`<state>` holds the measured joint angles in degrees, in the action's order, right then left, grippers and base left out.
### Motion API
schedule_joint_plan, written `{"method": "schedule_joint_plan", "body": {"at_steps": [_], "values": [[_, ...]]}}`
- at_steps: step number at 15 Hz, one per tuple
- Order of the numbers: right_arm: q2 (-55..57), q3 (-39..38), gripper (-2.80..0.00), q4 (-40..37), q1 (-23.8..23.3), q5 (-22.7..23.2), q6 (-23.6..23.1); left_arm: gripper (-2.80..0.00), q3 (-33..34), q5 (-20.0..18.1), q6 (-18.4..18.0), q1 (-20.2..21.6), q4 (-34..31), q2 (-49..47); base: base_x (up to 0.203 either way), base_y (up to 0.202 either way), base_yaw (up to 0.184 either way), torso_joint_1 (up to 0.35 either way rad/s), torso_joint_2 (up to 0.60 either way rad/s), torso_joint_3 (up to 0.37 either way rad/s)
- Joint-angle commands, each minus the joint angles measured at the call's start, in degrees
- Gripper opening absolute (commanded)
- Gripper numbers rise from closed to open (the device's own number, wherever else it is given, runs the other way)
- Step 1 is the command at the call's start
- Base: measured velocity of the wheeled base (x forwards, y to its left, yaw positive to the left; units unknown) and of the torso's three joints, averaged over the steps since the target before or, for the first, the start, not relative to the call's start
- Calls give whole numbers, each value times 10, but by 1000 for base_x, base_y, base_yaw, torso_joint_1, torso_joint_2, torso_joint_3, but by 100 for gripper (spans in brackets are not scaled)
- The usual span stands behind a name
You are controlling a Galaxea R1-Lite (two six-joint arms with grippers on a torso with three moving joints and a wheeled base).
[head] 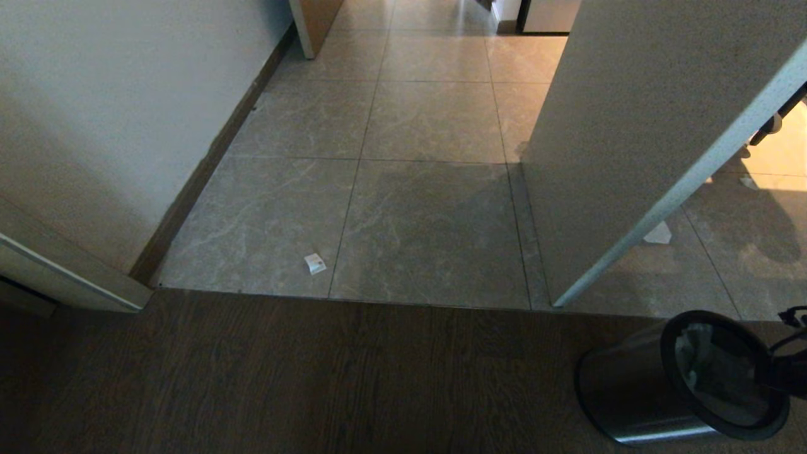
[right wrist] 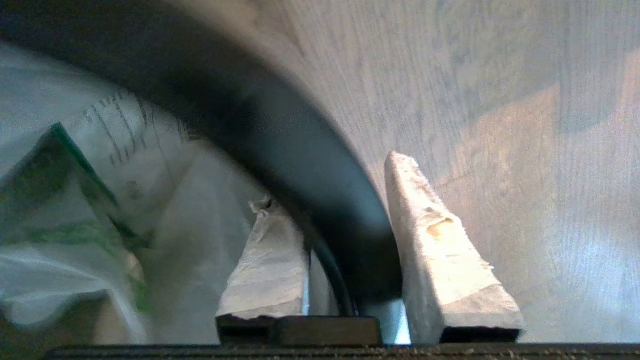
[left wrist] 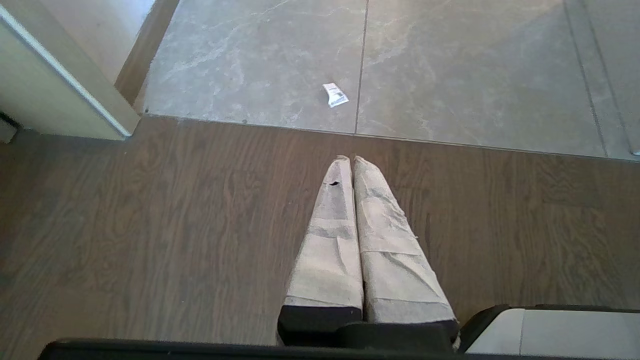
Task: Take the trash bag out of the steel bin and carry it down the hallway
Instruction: Place the outer trash can on the ground
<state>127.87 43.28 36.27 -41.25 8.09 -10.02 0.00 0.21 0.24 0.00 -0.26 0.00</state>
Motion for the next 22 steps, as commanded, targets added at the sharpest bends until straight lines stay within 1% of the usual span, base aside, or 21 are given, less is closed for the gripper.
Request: {"method": "schedule_joint_plan", "body": {"at_steps": [1,3,7,8,10,12,15,19,22], "values": [[-37,-8,-280,12,-4,1,0,-280,0,0,0,0,0,0,0,0,0,0,0,0],[-57,-19,-280,6,-8,2,0,-280,0,1,0,0,0,0,0,0,0,0,0,0],[-140,-30,-280,-24,-23,8,-4,-280,0,1,0,0,0,0,0,0,0,0,0,0],[-164,-42,-280,-26,-30,9,-11,-280,0,0,0,0,0,0,0,0,0,0,0,0],[-217,-61,-280,-41,-52,18,-40,-280,0,1,0,0,0,0,0,0,0,0,0,0],[-272,-65,-280,-86,-73,48,-58,-280,0,0,0,0,0,0,0,0,0,0,0,0],[-357,-52,-280,-159,-90,80,-66,-280,0,1,0,0,0,0,0,0,0,0,0,0],[-433,-12,-280,-215,-110,86,-62,-280,0,1,0,0,0,0,0,0,0,0,0,0],[-478,41,-280,-310,-132,85,-66,-280,0,1,0,0,0,0,0,0,0,0,0,0]]}}
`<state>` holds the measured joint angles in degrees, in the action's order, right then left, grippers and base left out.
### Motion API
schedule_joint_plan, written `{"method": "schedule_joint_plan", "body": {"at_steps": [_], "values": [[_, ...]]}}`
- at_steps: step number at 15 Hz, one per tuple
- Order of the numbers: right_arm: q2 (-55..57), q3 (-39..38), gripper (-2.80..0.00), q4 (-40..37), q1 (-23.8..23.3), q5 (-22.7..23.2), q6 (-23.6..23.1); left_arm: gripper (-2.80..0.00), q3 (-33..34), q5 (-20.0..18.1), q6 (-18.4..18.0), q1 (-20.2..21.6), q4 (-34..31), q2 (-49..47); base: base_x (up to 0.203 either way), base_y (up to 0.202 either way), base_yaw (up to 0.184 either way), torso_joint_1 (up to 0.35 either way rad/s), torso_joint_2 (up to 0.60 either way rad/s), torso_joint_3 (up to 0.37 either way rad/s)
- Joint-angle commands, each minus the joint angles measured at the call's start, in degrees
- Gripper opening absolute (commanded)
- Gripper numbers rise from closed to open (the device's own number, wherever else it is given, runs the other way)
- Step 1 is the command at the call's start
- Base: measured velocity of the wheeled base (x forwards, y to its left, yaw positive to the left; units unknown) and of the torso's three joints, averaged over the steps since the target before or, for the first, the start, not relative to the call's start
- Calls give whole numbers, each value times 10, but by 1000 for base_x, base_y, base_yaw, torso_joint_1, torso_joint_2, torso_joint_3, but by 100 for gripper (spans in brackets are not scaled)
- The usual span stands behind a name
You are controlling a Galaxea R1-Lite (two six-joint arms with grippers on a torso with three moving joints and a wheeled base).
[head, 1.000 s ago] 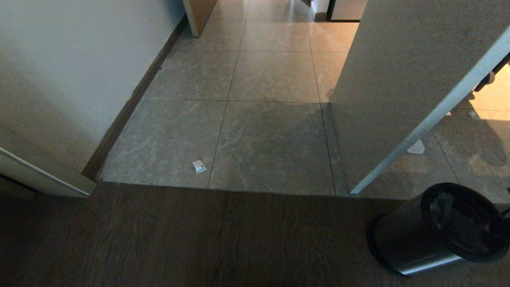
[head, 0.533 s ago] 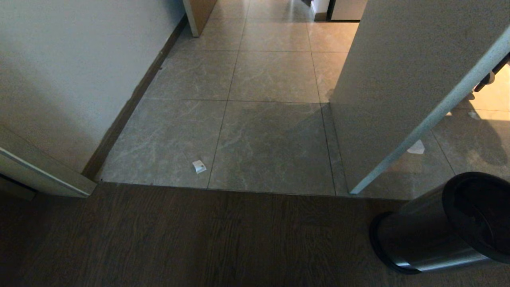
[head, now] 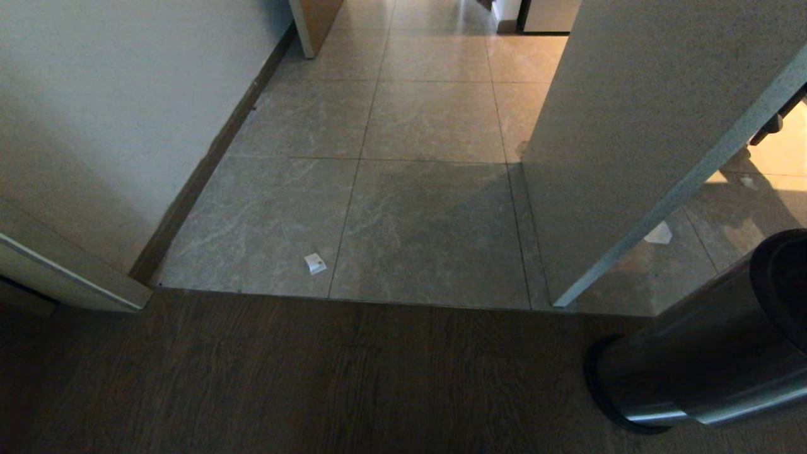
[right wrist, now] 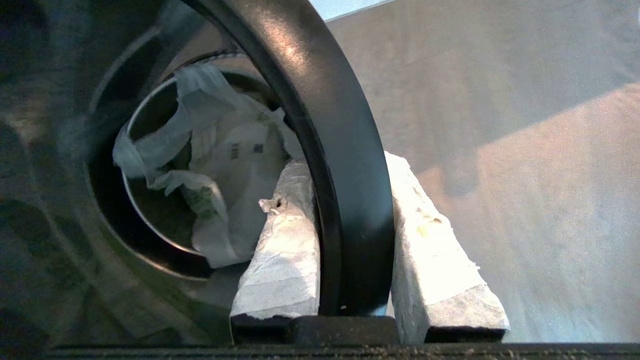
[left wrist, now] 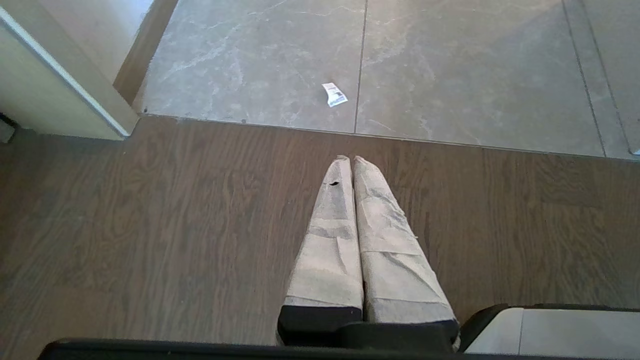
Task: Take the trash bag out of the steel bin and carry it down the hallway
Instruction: Place the outer trash can on the ground
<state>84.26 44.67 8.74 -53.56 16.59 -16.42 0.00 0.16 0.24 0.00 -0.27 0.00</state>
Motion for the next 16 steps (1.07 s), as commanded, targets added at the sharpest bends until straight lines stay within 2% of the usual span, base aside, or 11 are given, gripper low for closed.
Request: {"method": "schedule_joint_plan", "body": {"at_steps": [1,4,8,13,16], "values": [[-59,50,-280,-76,-14,0,-3,-280,0,1,0,0,0,0,0,0,0,0,0,0],[-99,119,-280,-178,-23,-1,-5,-280,0,1,0,0,0,0,0,0,0,0,0,0],[-139,182,-280,-279,-26,-3,-8,-280,0,1,0,0,0,0,0,0,0,0,0,0],[-164,253,-280,-363,-46,-3,-19,-280,0,0,0,0,0,0,0,0,0,0,0,0],[-143,274,-280,-367,-77,0,-33,-280,0,1,0,0,0,0,0,0,0,0,0,0]]}}
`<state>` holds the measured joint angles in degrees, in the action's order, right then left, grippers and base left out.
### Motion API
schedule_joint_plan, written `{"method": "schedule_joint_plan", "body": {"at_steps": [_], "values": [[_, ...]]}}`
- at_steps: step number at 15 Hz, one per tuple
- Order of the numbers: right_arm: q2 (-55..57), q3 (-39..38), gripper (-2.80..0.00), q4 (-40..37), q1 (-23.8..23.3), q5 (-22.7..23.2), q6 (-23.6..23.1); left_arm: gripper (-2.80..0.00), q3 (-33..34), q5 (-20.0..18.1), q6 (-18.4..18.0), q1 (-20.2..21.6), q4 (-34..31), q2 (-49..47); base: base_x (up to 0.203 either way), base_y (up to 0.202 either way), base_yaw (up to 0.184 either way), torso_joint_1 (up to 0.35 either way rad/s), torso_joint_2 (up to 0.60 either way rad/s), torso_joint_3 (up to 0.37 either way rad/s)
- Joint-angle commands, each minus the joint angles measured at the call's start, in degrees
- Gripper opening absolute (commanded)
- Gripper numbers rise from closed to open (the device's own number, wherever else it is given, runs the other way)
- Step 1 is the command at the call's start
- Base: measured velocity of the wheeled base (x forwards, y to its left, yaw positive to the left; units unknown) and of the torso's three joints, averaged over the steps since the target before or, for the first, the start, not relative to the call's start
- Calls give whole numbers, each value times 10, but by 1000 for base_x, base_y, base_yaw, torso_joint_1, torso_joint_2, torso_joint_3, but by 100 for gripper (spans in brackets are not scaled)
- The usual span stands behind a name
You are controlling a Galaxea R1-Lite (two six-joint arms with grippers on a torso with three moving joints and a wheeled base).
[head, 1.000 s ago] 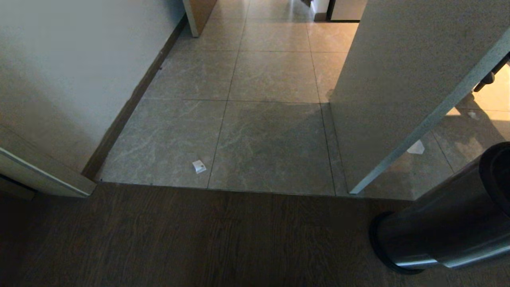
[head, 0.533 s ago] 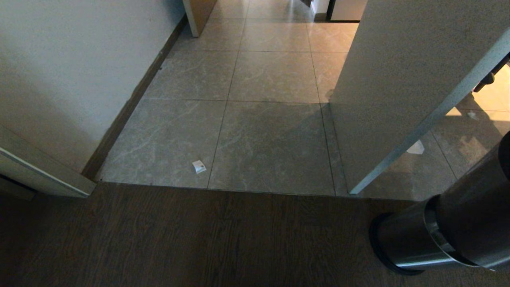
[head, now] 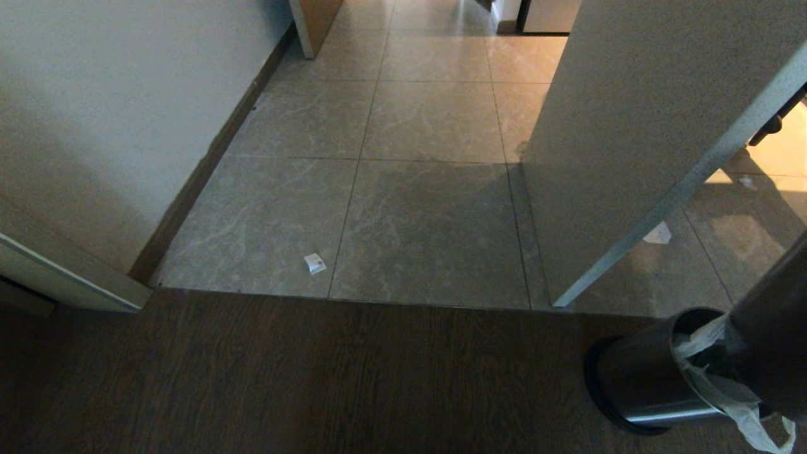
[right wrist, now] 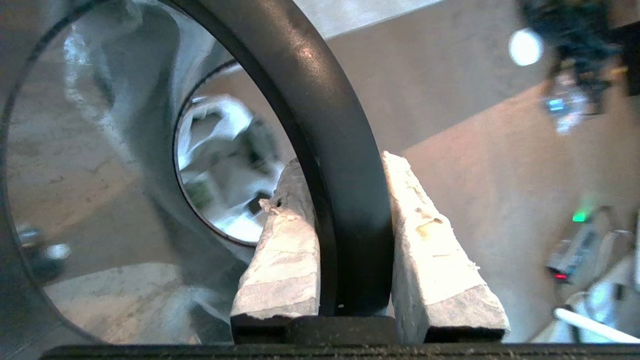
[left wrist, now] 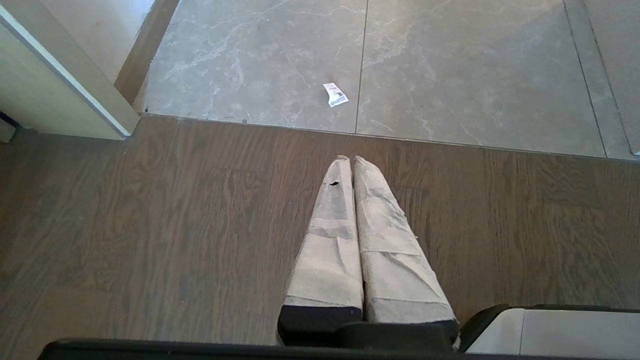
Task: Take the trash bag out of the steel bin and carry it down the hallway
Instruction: Place the outer trash can on the ground
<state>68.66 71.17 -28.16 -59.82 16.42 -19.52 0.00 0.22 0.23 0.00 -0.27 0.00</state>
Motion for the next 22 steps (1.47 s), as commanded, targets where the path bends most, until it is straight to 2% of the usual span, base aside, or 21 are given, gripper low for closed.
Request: {"method": "schedule_joint_plan", "body": {"at_steps": [1,4,8,13,15,17,19,22], "values": [[27,13,-280,4,-25,2,-2,-280,0,0,0,0,0,0,0,0,0,0,0,0],[85,25,-280,33,-59,1,-2,-280,0,0,0,0,0,0,0,0,0,0,0,0],[222,40,-280,123,-108,2,5,-280,0,0,0,0,0,0,0,0,0,0,0,0],[416,180,-280,166,-140,23,55,-280,0,0,0,0,0,0,0,0,0,0,0,0],[471,213,-280,170,-147,27,76,-280,0,0,0,0,0,0,0,0,0,0,0,0],[521,214,-280,206,-149,28,87,-280,0,0,0,0,0,0,0,0,0,0,0,0],[568,177,-280,316,-146,27,107,-280,0,0,0,0,0,0,0,0,0,0,0,0],[627,104,-280,428,-137,25,111,-280,0,0,0,0,0,0,0,0,0,0,0,0]]}}
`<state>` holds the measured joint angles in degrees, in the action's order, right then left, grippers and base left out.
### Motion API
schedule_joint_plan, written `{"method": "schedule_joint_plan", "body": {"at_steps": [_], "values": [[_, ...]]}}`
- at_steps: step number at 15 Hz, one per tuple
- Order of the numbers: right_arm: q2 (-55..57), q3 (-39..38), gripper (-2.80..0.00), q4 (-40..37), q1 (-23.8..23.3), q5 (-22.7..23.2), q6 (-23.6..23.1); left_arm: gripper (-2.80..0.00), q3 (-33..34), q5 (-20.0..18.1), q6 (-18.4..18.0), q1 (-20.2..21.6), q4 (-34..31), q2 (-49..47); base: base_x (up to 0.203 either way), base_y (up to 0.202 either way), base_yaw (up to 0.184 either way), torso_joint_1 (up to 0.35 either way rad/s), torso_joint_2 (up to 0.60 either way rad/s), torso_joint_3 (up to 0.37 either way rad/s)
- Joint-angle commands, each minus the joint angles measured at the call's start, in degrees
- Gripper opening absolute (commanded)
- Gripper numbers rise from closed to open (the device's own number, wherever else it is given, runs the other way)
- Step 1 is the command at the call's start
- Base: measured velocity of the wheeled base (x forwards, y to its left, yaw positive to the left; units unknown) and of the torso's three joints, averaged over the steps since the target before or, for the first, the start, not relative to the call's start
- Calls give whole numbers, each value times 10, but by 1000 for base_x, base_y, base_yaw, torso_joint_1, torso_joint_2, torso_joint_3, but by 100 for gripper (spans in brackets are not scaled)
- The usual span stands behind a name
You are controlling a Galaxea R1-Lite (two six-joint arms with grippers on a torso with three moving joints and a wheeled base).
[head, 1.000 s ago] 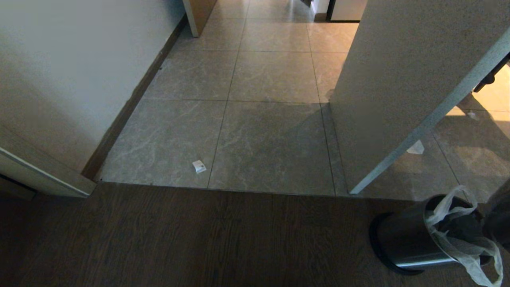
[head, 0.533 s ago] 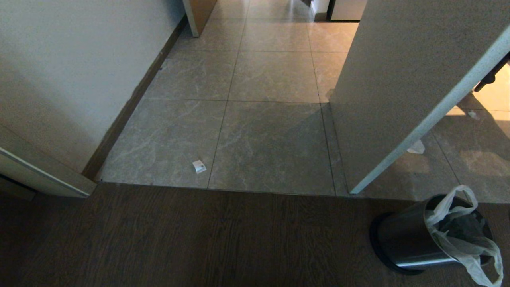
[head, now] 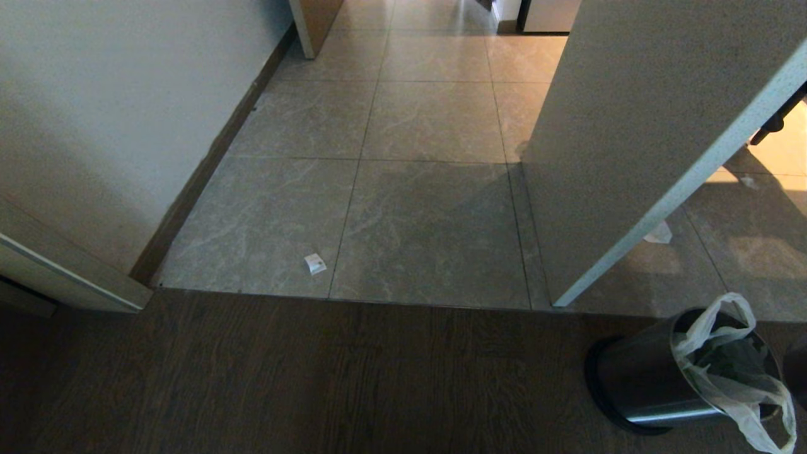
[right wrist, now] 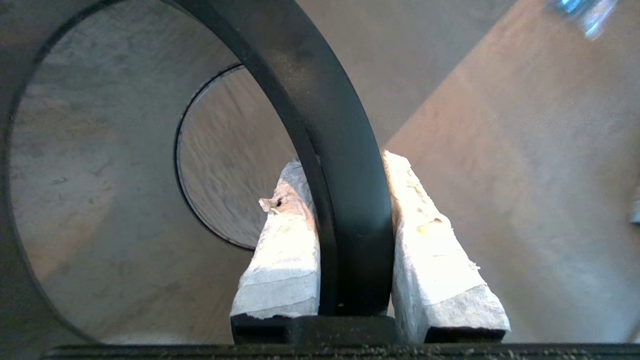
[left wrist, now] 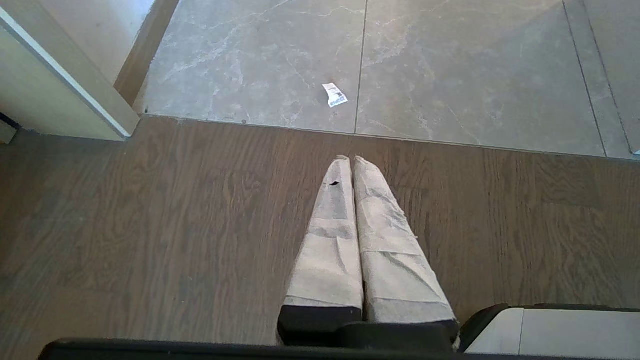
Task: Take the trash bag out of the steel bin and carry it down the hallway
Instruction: Place the outer trash can on the ground
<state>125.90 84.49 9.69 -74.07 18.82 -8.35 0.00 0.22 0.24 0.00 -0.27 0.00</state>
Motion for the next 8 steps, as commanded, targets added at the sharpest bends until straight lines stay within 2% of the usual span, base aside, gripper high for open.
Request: {"method": "schedule_joint_plan", "body": {"at_steps": [1,4,8], "values": [[75,-35,-280,82,12,-1,2,-280,0,0,0,0,0,0,0,0,0,0,0,0],[130,-52,-280,186,35,-2,3,-280,0,0,0,0,0,0,0,0,0,0,0,0],[175,-36,-280,221,67,-22,5,-280,0,0,0,0,0,0,0,0,0,0,0,0]]}}
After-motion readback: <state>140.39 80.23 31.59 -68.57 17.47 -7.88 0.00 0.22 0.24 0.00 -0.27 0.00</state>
